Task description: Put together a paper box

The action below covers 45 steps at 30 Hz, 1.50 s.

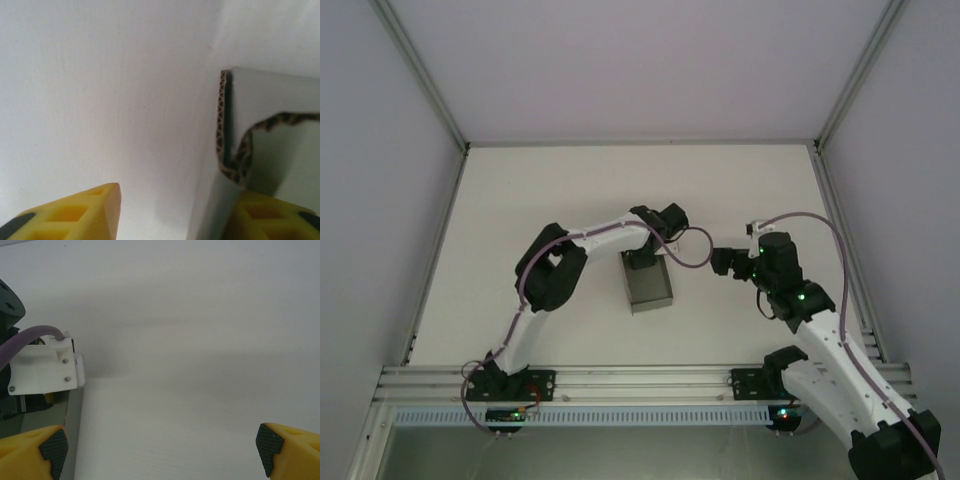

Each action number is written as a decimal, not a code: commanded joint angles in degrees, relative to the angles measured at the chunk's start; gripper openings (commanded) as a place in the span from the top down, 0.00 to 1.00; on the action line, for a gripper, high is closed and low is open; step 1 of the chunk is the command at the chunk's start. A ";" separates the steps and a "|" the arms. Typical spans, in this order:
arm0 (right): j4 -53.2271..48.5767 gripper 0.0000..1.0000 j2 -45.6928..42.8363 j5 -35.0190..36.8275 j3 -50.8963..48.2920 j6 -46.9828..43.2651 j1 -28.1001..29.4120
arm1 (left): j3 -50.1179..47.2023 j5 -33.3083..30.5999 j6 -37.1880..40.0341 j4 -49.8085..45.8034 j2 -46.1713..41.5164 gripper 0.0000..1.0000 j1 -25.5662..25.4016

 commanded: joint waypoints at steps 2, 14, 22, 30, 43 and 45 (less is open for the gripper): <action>-1.19 0.01 -1.92 -2.04 -0.28 0.10 -0.84 | -1.50 3.64 2.40 -0.21 -5.26 0.30 -0.32; 0.91 0.01 -2.63 -6.64 1.22 -5.05 -0.87 | -4.06 7.92 -1.59 9.69 -18.12 0.00 2.78; 4.88 0.01 16.13 -13.92 7.61 -19.61 7.46 | -5.37 6.06 -28.19 15.55 -31.74 0.01 13.46; -1.94 0.04 48.71 -12.03 27.66 -42.12 17.81 | -30.00 3.70 -46.61 18.62 -45.36 0.00 22.32; -2.57 0.45 67.51 -7.73 41.02 -34.08 19.60 | -45.32 2.01 -53.20 18.65 -53.33 0.01 27.02; 0.57 0.60 65.93 -2.82 39.38 -26.61 19.72 | -44.54 1.80 -53.52 18.56 -52.53 0.00 27.19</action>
